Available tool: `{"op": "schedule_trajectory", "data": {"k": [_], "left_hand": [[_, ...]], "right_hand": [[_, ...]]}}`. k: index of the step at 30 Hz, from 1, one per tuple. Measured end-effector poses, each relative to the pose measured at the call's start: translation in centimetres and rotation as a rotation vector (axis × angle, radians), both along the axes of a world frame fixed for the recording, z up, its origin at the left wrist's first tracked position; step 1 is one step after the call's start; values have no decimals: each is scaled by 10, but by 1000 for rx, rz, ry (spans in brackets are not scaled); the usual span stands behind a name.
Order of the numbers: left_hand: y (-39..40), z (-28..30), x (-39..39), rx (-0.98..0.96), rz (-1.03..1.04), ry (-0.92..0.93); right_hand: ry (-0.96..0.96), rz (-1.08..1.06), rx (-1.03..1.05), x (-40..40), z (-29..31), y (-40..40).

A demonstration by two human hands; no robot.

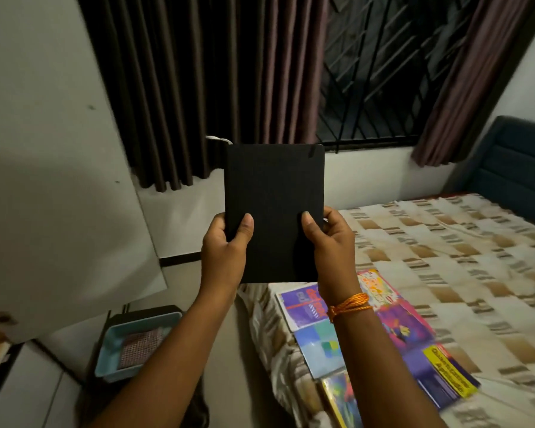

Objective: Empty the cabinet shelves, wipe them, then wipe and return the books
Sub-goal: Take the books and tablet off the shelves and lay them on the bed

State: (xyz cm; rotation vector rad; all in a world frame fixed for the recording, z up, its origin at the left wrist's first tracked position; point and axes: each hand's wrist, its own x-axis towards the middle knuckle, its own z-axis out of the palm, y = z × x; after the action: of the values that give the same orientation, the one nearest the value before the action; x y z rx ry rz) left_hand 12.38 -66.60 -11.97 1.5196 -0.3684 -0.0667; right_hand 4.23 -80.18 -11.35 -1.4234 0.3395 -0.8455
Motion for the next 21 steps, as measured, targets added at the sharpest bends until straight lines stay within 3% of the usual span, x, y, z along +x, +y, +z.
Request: {"op": "schedule_trajectory", "data": {"k": [9,21], "left_hand": [[-137,-41,-89,27,-106,35],[-274,-113,-149,275,-565,45]], "right_hand": [[24,-231,104,-111,-40,-117],[116,-604,262,-223,-121,-205]]}}
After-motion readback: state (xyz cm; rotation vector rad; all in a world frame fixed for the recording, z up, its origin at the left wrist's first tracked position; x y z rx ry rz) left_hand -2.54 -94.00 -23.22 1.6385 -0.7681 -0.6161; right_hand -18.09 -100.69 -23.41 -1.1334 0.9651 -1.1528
